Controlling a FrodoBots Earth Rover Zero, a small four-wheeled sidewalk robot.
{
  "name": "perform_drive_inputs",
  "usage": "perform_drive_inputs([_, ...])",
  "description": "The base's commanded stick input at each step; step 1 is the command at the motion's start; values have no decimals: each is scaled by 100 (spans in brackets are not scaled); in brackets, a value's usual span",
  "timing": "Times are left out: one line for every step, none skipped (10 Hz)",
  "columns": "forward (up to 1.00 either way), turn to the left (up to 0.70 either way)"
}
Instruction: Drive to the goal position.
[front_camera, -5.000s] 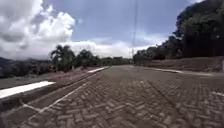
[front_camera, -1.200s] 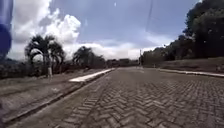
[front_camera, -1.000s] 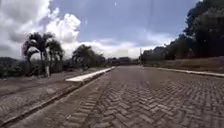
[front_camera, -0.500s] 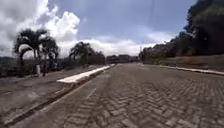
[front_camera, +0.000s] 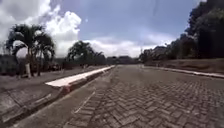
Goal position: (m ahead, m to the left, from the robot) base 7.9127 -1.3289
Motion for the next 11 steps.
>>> perform_drive_inputs([100, 0])
perform_drive_inputs([100, 0])
perform_drive_inputs([100, 0])
perform_drive_inputs([100, 0])
perform_drive_inputs([100, 0])
perform_drive_inputs([100, 0])
perform_drive_inputs([100, 0])
perform_drive_inputs([100, 0])
perform_drive_inputs([100, 0])
perform_drive_inputs([100, 0])
perform_drive_inputs([100, -12])
